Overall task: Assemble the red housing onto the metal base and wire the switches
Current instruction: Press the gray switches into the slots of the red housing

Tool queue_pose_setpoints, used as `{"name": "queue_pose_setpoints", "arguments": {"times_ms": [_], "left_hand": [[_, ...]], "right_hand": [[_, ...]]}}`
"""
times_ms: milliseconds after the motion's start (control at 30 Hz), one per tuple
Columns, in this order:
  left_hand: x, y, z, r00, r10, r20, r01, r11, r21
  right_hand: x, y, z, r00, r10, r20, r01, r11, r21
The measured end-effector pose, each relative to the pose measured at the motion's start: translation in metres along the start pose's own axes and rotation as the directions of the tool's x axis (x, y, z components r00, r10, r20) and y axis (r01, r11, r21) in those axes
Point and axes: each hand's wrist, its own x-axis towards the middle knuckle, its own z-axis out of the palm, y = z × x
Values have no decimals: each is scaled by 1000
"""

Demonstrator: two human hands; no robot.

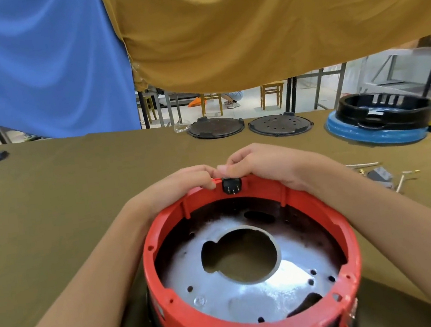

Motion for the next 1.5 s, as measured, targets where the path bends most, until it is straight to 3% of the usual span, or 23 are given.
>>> {"name": "queue_pose_setpoints", "arguments": {"times_ms": [133, 267, 367, 467, 633, 733, 833, 1000, 1133, 1200, 1367, 1500], "left_hand": [[1, -1, -3, 999, -3, 34, 3, 1000, 2], [2, -2, -4, 999, -17, 37, 19, 999, -44], [-2, -1, -3, 1000, -13, 25, 15, 998, -69], [-5, 1, -5, 998, 27, -54, -28, 999, -18], [-15, 7, -12, 973, 141, -183, -120, 985, 124], [-17, 9, -19, 935, 186, -302, -165, 982, 96], [-15, 7, -19, 892, 198, -407, -185, 980, 72], [-13, 4, -17, 914, 61, -402, -58, 998, 19], [-22, 8, -27, 975, -150, -164, 151, 989, -6], [-25, 8, -28, 970, -191, -153, 202, 978, 57], [-25, 11, -28, 940, -81, -330, 104, 993, 52], [-22, 9, -31, 837, -21, -547, 12, 1000, -20]], "right_hand": [[1, 0, -2, 999, 10, 42, -11, 1000, 26], [3, 0, 1, 998, -58, -16, 57, 995, -77], [-1, 5, 0, 998, -52, -33, 53, 999, 3], [-1, 4, -1, 995, -72, -75, 76, 996, 40], [-14, 4, -26, 991, -51, -125, 94, 923, 374], [-29, 8, -37, 981, -31, -192, 88, 949, 301], [-50, 20, -29, 989, 13, -145, 18, 976, 215], [-60, 35, -4, 971, 69, -229, 10, 946, 324], [-61, 37, -1, 947, 138, -290, -11, 916, 401], [-60, 39, -3, 944, 144, -298, -7, 910, 416], [-61, 46, -3, 924, 135, -357, 60, 872, 486], [-59, 51, 1, 910, 99, -402, 108, 880, 462]]}}
